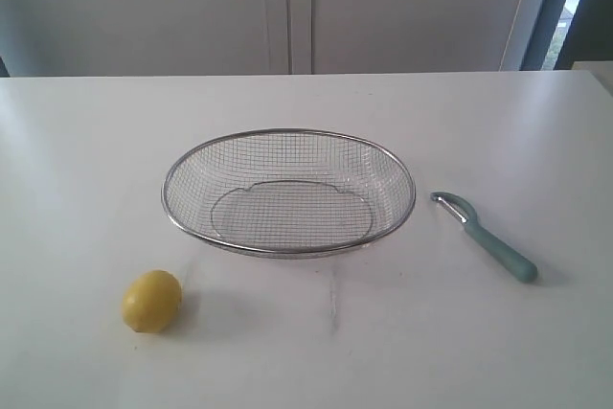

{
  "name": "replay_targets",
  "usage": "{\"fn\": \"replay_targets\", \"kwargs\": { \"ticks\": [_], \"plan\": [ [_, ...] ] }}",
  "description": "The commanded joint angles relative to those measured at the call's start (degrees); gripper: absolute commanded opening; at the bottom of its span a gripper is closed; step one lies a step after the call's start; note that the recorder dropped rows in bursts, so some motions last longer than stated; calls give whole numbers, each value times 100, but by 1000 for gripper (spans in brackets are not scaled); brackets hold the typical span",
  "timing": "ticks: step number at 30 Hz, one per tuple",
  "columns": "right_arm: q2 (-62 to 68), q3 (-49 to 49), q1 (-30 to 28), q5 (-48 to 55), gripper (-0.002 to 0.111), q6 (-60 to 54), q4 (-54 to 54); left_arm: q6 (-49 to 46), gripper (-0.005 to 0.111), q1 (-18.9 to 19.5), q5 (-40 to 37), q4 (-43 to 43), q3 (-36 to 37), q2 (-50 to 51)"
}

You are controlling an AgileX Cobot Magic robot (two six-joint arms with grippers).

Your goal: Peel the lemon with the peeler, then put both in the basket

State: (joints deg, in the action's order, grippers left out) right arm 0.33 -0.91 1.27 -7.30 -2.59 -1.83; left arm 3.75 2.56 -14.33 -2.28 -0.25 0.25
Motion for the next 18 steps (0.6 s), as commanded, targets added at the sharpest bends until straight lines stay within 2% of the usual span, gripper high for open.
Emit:
{"fn": "replay_targets", "kwargs": {
  "ticks": [1, 10, 18],
  "plan": [
    [-33, -373, -27, 237, 0, -10, -30, -13, 0, 10, 18, 29, 25, -25],
    [-33, -995, -27, 730, 0, 28, -30, -13, 0, 10, 18, 29, 25, -25],
    [-33, -1141, -27, 730, 0, 28, -30, -13, 0, 10, 18, 29, 25, -25]
  ]
}}
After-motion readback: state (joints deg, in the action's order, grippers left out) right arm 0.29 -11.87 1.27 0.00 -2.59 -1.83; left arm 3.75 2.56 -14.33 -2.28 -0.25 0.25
